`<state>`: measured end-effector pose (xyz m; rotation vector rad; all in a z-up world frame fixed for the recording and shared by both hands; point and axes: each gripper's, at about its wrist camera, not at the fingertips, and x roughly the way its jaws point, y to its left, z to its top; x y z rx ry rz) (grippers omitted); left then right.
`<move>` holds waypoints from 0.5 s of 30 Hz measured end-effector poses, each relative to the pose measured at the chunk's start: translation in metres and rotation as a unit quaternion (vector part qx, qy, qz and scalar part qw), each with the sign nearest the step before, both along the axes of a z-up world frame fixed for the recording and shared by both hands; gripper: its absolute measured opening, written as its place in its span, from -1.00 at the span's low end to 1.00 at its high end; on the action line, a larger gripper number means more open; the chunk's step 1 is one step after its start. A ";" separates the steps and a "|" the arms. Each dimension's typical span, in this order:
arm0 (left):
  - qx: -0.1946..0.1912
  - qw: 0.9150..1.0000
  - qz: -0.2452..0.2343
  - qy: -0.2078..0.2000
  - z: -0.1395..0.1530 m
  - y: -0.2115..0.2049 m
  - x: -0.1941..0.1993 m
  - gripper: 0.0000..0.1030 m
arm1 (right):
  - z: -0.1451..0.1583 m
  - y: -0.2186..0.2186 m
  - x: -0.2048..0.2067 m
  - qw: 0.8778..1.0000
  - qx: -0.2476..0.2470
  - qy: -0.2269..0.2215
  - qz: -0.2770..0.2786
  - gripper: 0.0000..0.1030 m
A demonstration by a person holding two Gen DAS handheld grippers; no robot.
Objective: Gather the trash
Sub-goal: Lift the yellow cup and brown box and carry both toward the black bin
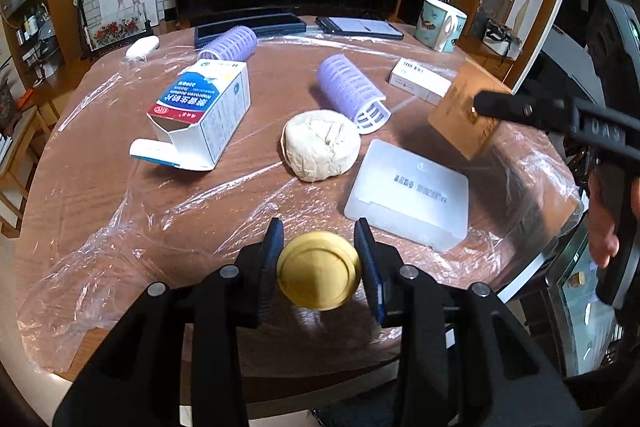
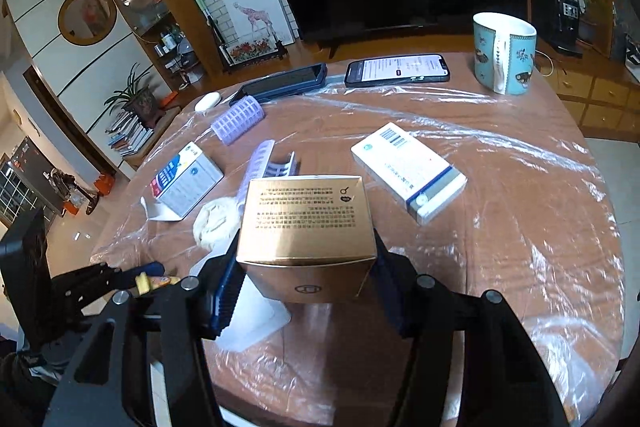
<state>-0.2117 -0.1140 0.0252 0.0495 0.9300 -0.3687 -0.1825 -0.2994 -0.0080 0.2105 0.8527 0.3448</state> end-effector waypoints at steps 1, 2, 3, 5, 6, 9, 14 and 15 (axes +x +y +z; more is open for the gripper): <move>-0.002 1.000 0.001 -0.001 0.001 0.000 -0.001 -0.25 | 0.000 0.000 -0.002 1.000 -0.001 0.000 0.002 0.11; -0.002 1.000 0.001 -0.002 0.003 0.000 0.000 -0.25 | 0.001 0.001 -0.004 1.000 -0.002 -0.001 0.003 0.11; -0.003 1.000 0.001 -0.003 0.003 0.000 -0.001 -0.25 | 0.002 0.003 -0.007 1.000 -0.004 -0.002 0.005 0.11; -0.002 1.000 0.002 -0.005 0.005 -0.001 -0.002 -0.25 | 0.002 0.003 -0.008 1.000 -0.006 -0.002 0.007 0.11; -0.002 1.000 0.002 -0.006 0.005 -0.001 -0.002 -0.25 | 0.003 0.003 -0.010 1.000 -0.005 -0.002 0.008 0.11; -0.004 1.000 0.004 -0.009 0.008 -0.001 -0.004 -0.25 | 0.004 0.001 -0.014 1.000 -0.002 -0.003 0.008 0.10; -0.004 1.000 0.005 -0.013 0.013 -0.002 -0.009 -0.25 | 0.009 0.000 -0.026 1.000 -0.005 -0.007 0.012 0.11; -0.004 1.000 0.005 -0.013 0.014 -0.002 -0.010 -0.25 | 0.009 0.000 -0.028 1.000 -0.005 -0.007 0.013 0.11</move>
